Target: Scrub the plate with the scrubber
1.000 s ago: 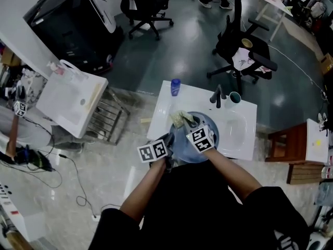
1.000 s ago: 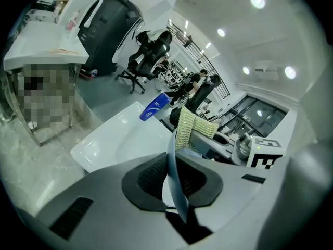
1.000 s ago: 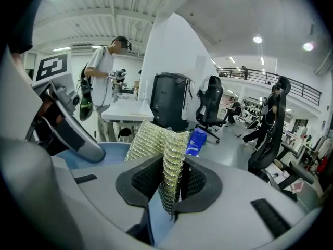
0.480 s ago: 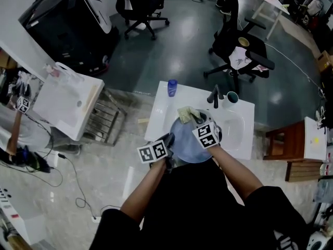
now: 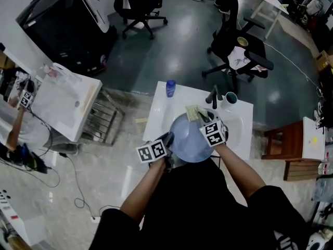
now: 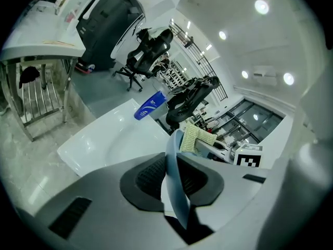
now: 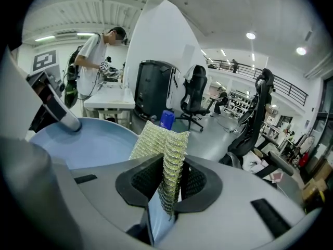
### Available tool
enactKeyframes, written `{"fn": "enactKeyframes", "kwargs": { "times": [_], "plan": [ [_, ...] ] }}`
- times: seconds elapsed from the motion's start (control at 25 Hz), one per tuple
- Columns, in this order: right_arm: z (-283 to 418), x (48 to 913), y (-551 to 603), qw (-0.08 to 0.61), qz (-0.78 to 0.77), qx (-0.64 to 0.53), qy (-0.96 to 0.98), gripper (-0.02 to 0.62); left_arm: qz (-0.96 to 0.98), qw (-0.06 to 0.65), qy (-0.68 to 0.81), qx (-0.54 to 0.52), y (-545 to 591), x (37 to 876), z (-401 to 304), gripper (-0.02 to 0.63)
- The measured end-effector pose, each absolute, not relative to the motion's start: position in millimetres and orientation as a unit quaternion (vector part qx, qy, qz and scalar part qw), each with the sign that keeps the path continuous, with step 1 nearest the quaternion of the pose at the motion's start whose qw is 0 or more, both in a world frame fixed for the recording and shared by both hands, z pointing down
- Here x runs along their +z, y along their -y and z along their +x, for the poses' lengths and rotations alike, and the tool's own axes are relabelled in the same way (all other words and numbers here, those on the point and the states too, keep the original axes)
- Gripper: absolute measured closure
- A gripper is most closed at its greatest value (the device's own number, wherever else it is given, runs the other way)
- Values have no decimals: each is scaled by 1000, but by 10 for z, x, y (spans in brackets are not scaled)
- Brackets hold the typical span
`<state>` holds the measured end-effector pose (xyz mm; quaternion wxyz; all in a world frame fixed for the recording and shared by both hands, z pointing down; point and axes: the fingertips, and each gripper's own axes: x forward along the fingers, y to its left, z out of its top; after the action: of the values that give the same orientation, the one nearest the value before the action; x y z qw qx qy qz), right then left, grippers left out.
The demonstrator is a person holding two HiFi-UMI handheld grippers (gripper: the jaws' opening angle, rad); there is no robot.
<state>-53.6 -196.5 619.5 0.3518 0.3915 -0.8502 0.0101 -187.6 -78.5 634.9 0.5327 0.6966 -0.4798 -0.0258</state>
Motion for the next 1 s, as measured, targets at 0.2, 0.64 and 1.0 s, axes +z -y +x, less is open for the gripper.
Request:
{"fn": "enactKeyframes", "kwargs": {
  "times": [0.2, 0.64, 1.0],
  "plan": [
    [-345, 6235, 1974, 364, 399, 17, 842, 534, 694, 535, 480, -33, 838, 6347, -1897, 551],
    [15, 6337, 1832, 390, 404, 33, 827, 534, 689, 538, 484, -46, 890, 6373, -1965, 546],
    [188, 6395, 1635, 400, 400, 46, 823, 534, 680, 541, 491, -62, 911, 6381, -2052, 542]
  ]
}}
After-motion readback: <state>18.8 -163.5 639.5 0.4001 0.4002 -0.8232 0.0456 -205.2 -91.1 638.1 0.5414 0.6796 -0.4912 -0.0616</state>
